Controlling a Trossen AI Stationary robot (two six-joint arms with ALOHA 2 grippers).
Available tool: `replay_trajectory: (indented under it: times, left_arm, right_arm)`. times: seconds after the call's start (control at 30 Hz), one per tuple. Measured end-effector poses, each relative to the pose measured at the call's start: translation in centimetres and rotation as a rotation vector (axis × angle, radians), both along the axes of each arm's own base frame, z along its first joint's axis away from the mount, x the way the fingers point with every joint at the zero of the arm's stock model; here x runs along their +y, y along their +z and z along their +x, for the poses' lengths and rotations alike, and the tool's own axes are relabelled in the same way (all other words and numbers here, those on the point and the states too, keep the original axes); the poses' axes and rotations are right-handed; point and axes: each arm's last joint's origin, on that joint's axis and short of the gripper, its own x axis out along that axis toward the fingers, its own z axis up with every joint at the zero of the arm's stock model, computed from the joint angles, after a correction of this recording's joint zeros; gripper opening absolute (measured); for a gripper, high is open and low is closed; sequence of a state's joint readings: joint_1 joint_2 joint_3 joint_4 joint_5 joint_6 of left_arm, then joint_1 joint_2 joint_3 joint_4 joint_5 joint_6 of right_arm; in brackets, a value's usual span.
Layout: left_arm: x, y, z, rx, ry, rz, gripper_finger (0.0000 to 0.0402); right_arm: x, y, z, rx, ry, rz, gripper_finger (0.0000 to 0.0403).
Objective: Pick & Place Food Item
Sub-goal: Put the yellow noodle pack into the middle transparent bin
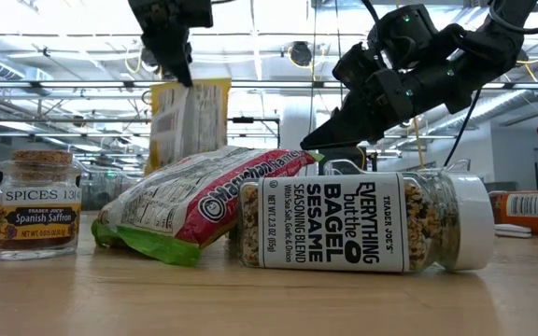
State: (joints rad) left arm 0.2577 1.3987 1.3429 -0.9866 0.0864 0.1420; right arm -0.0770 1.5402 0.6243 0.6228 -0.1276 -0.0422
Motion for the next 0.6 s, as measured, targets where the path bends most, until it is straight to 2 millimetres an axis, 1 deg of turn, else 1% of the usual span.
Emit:
replay_trajectory:
  times: [0.17, 0.37, 0.5, 0.6]
  left_arm:
    - [0.3, 2.2, 0.1, -0.052, -0.007, 0.088, 0.0002]
    - [1.1, 5.0, 0.0, -0.128, 0.006, 0.153, 0.0001]
    - [2.2, 5.9, 0.6, -0.124, 0.036, 0.210, 0.0001]
    - [3.3, 6.4, 1.6, -0.120, 0.027, 0.247, 0.0001]
  right_arm:
    - [0.0, 0.0, 0.0, 0.000, 0.000, 0.000, 0.0114]
    - [0.0, 0.0, 0.0, 0.000, 0.000, 0.000, 0.0114]
    - [0.0, 0.0, 0.0, 0.000, 0.000, 0.000, 0.0114]
    - [0.0, 0.0, 0.0, 0.000, 0.000, 0.000, 0.0114]
